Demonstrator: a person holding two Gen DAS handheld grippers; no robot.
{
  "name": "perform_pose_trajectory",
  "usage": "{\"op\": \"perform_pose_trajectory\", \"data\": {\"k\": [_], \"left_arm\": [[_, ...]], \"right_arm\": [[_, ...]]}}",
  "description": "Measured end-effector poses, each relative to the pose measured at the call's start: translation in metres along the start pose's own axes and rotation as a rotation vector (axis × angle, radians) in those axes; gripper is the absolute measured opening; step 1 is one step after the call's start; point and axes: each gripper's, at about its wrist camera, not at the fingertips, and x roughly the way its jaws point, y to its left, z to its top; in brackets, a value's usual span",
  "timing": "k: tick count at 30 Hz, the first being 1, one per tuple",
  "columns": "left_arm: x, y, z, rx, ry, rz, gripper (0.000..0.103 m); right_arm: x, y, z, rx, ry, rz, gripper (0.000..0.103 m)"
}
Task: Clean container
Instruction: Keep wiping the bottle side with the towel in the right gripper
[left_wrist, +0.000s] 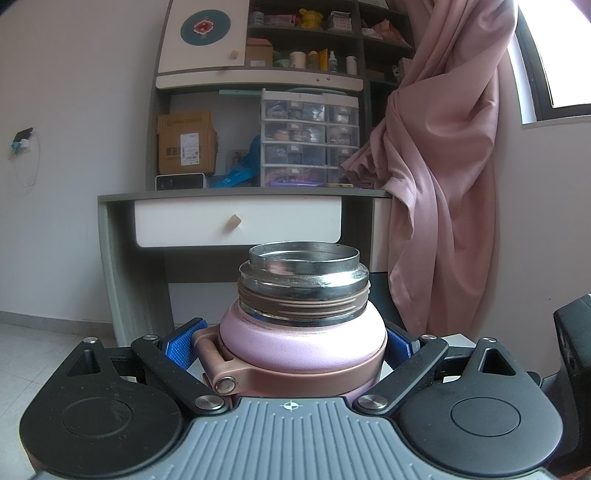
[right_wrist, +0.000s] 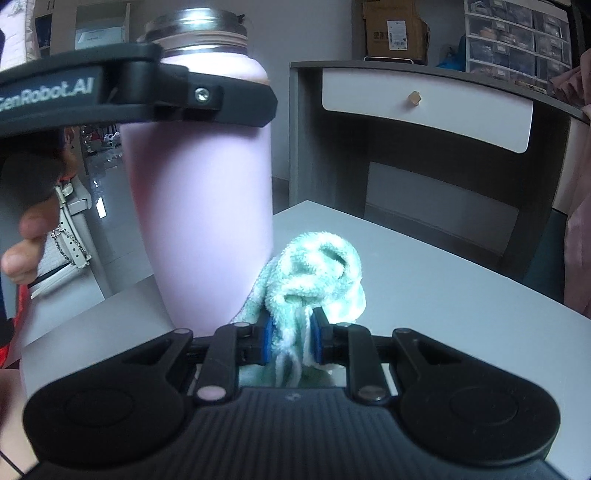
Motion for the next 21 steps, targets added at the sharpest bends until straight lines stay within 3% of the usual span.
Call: {"op": "perform_pose_trajectory", "data": {"k": [8,18,21], "left_arm": [[0.001,-0.001,0.000,0.000,0.000,0.000,0.095],[0.001,-0.004,0.001,0.000,0.001,0.000,0.095],[0.002,-0.006,0.001,0.002,0.001,0.001,0.095]], "right_arm": [[-0.014,0.001,0.004,0.022,-0.040,0.034,0.022],[-0.051,-0.006,0.012,0.091,-0.193,0.142,0.022],[-0.053,-0.004,0.012,0.079,-0.199,0.160,0.022]]}}
